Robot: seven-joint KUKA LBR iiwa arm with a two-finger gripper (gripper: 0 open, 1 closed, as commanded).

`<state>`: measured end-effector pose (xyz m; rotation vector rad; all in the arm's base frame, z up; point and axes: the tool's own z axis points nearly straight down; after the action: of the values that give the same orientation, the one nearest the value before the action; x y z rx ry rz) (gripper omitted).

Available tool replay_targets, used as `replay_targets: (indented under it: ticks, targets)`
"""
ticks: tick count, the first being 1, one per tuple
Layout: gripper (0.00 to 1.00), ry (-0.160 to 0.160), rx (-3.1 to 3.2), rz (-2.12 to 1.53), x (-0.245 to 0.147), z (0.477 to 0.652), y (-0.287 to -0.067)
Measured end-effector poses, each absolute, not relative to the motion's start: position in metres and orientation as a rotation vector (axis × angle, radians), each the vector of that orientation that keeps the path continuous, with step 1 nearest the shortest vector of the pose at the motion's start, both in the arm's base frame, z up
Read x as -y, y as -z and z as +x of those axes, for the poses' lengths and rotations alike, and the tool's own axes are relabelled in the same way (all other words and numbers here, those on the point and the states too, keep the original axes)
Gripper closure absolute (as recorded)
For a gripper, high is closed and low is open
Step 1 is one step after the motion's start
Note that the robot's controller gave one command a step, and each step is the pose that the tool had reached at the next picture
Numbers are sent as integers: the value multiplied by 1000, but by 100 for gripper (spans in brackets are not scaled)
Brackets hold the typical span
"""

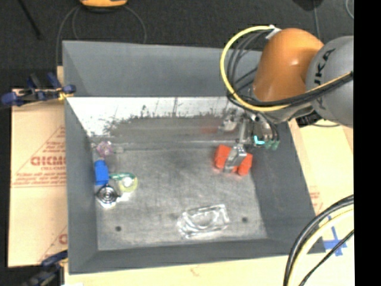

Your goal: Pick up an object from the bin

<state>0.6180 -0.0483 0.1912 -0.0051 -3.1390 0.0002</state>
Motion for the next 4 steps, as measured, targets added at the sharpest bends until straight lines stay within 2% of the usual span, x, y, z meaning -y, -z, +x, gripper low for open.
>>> replay_targets:
  ticks: [1,2,3,4]
  targets:
    - [0,-3,3140,262,126,630,-83]
    - [0,2,3147,119,120,626,-102]
    - [0,2,3137,-288,118,628,-103]
    - [0,3,3128,-357,109,646,-76]
